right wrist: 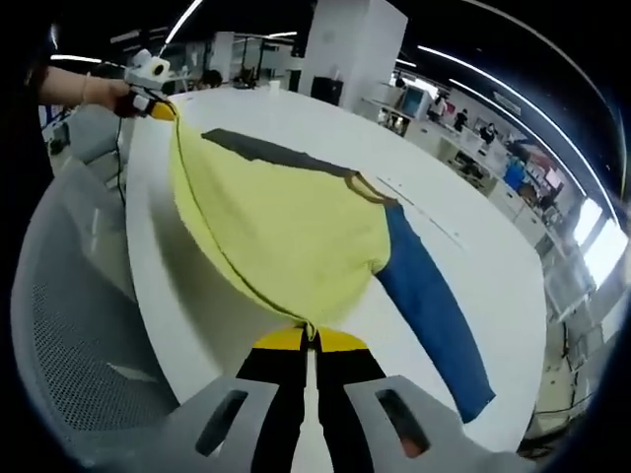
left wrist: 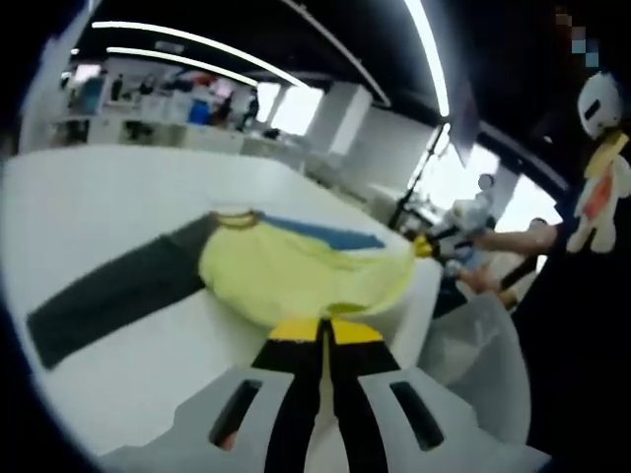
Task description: Fold the garment on the visible template until the final outline fits inside the template.
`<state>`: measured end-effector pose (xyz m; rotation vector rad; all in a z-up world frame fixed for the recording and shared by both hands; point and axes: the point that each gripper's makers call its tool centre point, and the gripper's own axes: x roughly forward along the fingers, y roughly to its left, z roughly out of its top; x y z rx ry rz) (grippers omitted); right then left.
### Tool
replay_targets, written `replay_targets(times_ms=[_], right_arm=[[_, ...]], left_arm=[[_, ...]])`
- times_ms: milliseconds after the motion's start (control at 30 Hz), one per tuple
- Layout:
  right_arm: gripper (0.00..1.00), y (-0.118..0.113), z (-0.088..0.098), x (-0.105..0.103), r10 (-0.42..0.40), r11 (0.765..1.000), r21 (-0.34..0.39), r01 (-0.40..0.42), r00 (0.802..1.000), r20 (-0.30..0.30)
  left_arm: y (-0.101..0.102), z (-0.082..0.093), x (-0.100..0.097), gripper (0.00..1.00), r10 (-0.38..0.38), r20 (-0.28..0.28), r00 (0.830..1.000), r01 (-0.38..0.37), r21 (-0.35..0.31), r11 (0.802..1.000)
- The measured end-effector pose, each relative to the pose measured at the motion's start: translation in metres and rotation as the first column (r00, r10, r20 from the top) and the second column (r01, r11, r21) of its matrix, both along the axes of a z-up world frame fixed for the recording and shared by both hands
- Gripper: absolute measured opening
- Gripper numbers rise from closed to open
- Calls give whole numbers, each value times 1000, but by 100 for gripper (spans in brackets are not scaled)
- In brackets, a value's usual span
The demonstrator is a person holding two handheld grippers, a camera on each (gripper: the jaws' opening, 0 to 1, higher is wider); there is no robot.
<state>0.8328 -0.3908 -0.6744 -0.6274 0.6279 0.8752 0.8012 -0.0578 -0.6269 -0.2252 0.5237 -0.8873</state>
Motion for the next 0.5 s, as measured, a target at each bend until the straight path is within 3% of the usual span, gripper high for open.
replay_targets(times_ms=[300,500], right_arm=[[3,8,-17,-19,92,993,-78,-93,996,-19],[3,12,-39,-38,186,969,-154,-191,981,-51]], left_arm=[[-5,-29,-19,0,-50,-55,997,54,62,997],[-7,-51,-28,0,-81,-86,993,90,104,991]])
